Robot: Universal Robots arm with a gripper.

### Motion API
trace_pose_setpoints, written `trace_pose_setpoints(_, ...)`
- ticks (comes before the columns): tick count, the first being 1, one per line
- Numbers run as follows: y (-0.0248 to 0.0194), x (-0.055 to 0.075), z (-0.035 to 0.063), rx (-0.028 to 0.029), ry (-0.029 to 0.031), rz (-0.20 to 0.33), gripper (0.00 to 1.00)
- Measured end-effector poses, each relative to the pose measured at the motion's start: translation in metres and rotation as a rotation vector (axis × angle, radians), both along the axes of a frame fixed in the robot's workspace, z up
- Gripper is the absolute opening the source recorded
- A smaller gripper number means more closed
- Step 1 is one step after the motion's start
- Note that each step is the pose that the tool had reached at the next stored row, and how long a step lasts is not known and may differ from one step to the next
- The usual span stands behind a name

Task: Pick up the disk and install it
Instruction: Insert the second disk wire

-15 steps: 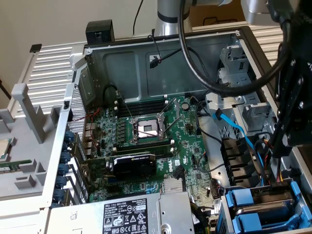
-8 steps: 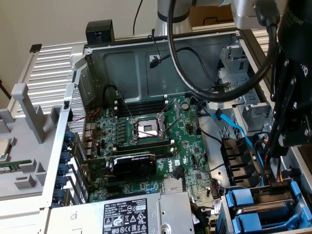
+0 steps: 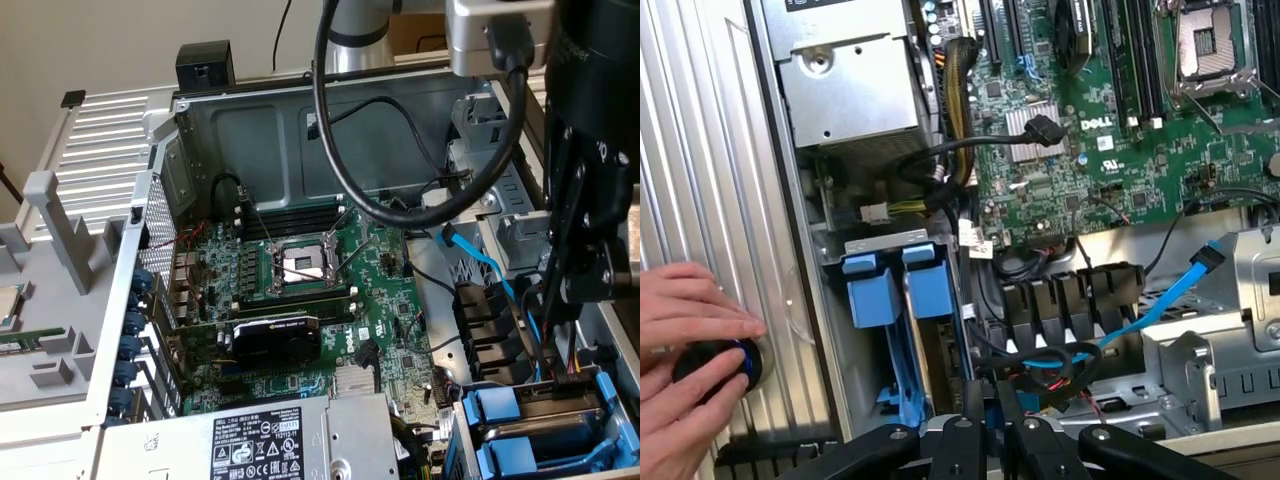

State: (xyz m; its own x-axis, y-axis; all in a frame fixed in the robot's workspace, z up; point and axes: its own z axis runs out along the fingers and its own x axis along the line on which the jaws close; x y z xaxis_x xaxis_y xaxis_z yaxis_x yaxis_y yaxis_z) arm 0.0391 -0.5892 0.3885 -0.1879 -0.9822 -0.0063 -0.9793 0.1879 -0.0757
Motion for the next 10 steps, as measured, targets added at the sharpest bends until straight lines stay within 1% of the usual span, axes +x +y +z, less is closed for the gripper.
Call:
trace_pose_setpoints(7,0.0000,-0.0018,-0.0022,-0.0028,-0.0027,0.001,0.17)
trace_pose_setpoints(10,-0.0005,-0.0019,-0.0026,-0.0040,-0.0033,0.009,0.17)
